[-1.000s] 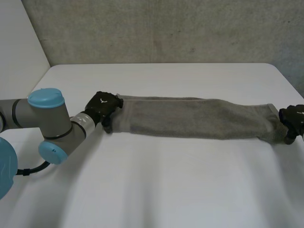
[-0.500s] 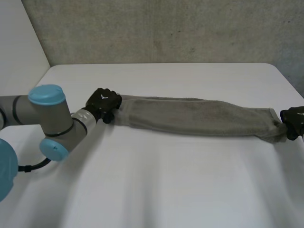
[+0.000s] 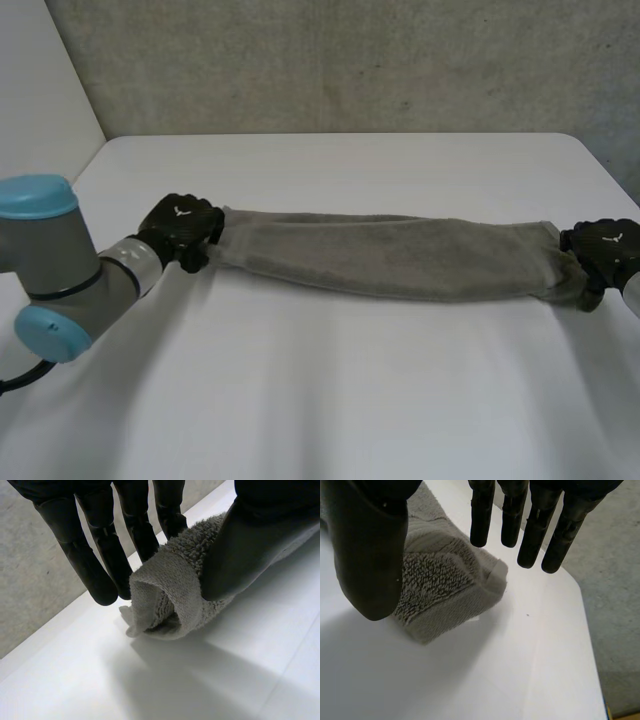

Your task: Fold the towel.

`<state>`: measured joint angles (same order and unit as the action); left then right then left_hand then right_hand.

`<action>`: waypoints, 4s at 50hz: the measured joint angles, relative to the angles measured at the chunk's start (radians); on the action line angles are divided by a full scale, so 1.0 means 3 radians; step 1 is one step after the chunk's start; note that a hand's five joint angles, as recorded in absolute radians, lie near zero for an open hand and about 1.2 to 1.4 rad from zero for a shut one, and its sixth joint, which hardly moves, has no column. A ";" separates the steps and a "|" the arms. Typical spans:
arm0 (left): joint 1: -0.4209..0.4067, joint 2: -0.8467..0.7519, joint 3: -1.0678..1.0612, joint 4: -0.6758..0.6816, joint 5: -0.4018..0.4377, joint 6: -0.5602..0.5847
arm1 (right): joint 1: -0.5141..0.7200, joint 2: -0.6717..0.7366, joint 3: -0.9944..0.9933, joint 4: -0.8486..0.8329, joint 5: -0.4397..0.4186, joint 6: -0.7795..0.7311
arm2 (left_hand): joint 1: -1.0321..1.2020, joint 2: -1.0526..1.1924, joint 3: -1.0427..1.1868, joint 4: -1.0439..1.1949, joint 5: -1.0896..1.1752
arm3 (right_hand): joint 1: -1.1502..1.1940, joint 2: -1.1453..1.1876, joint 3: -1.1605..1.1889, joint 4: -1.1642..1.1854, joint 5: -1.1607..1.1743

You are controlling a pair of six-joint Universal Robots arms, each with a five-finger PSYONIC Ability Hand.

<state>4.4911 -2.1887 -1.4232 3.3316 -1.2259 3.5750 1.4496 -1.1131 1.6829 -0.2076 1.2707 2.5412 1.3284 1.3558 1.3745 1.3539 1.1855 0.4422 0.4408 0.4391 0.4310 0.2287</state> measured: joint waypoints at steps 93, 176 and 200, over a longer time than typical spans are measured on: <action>0.0607 0.0771 -0.0897 0.0039 0.0080 -0.0030 | 0.0226 0.0072 0.0057 -0.0262 0.0074 0.0072 | -0.3209 -0.3296 -0.3395 -0.3284 -0.3413 | 0.2904 0.2911 0.2913 0.3019 0.3082; -0.0657 0.0959 -0.0840 0.0354 -0.0115 -0.0509 | 0.1332 0.0055 0.0119 -0.0180 0.0476 -0.0155 | -0.3270 -0.3322 -0.3441 -0.3338 -0.3475 | 0.2999 0.2972 0.2996 0.3018 0.3124; -0.0571 0.1098 -0.0793 0.0410 -0.0118 -0.0789 | 0.2102 0.0091 -0.0734 0.0206 0.0600 0.0629 | -0.3272 -0.3322 -0.3444 -0.3338 -0.3478 | -0.0545 -0.0600 -0.0552 -0.0529 -0.0529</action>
<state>4.3197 -1.8592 -1.6612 3.4547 -1.2611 3.3383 2.0800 -1.0858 1.4628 -0.1459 1.4506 2.7297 0.3468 0.3592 0.3414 0.3523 0.1422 0.2786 0.2607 0.2734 0.2721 0.0701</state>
